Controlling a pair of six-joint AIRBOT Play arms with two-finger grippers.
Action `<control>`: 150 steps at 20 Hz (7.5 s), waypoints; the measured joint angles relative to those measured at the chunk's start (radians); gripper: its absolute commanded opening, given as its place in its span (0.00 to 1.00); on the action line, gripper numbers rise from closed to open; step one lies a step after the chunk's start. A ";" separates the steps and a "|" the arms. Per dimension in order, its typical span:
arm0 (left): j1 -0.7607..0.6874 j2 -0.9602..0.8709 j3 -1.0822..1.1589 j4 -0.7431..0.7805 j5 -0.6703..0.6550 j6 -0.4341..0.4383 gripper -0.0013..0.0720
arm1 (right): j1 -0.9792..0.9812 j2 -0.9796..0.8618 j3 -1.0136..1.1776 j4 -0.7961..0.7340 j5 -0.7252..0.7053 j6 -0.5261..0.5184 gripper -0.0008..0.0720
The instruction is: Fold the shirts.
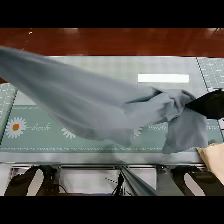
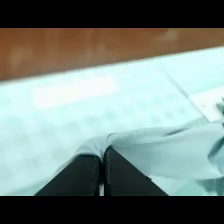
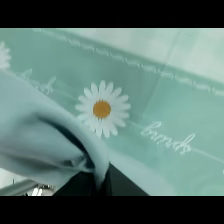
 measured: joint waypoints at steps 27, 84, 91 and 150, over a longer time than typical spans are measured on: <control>-0.084 -0.185 -0.791 0.046 0.224 0.166 0.05 | 0.040 -0.319 -0.293 -0.170 -0.329 0.094 0.77; -0.085 -0.072 -0.122 0.122 0.278 0.211 0.05 | 0.391 -0.014 0.138 -0.647 -0.551 0.079 0.06; -0.085 -0.059 0.362 0.273 0.314 0.190 0.05 | 0.391 0.023 0.428 -0.692 -0.470 0.150 0.06; 0.095 -0.454 -0.599 0.358 0.055 0.002 0.81 | -0.252 -0.650 0.183 -0.220 -0.215 -0.068 0.61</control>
